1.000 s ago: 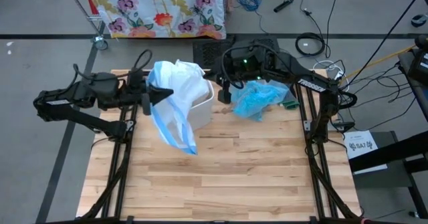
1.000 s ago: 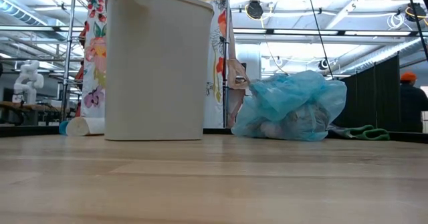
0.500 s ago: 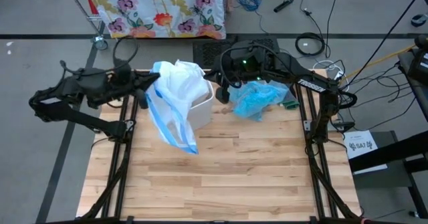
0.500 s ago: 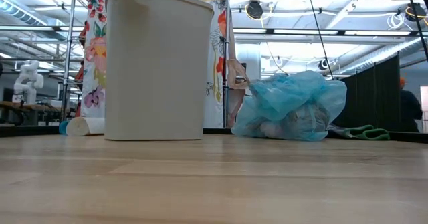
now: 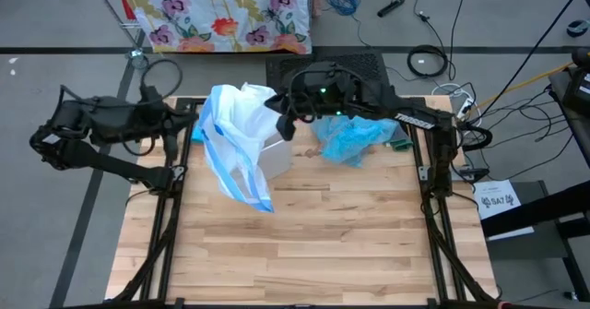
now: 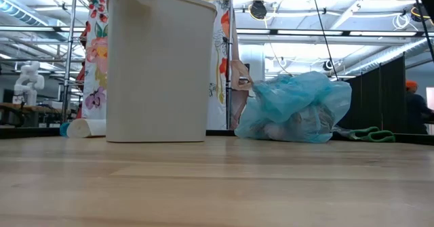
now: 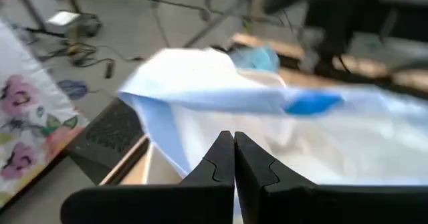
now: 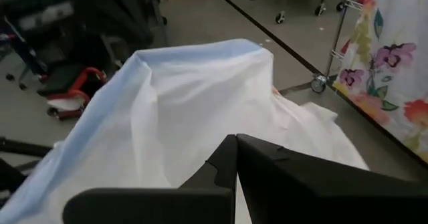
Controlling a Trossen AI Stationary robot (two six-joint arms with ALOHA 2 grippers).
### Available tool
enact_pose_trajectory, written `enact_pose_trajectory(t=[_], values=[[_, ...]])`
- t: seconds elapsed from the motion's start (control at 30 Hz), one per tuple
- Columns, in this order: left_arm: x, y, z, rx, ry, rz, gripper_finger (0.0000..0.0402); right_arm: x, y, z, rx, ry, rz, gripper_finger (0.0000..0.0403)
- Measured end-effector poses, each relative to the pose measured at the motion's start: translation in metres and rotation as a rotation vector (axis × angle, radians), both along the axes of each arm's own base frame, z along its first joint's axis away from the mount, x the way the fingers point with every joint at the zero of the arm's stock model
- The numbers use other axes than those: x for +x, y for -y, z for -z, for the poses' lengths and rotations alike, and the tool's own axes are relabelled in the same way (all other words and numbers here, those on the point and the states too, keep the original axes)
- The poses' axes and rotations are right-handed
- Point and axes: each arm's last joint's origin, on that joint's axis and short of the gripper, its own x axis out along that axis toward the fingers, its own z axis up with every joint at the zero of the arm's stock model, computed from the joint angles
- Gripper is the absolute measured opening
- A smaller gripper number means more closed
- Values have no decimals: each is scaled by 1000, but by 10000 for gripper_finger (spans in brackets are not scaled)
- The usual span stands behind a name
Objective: Place trash/remove bag and relplace
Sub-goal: Put the white trash bag into the white trash bin
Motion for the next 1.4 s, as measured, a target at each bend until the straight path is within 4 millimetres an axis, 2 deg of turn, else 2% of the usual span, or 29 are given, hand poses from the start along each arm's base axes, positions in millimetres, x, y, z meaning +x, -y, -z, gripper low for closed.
enact_pose_trajectory(t=[0.13,0.23,0.4,0.53,0.67,0.8,0.93,1.07,1.2,1.4], values=[[10,2,6,29,-101,61,0,12,-1,8,20,9,1,0],[20,3,7,75,-129,86,0,12,0,9,27,12,29,0],[49,0,11,251,-246,146,0,5,-3,1,-5,24,65,0],[82,-8,15,377,-314,164,0,-6,-4,-11,-23,57,61,0],[123,-15,13,424,-220,179,0,-20,-8,-23,-54,64,44,0],[155,-15,9,394,-62,316,0,-44,-16,-39,-100,58,41,0],[170,-13,13,280,-79,402,0,-74,-20,-52,-123,24,82,0],[184,-10,25,123,-125,504,0,-87,-22,-58,-133,25,32,0],[187,-10,21,9,-92,439,0,-80,-26,-53,-117,12,-143,0],[176,-10,-2,-67,15,275,0,-59,-23,-33,-136,-79,-250,0]])
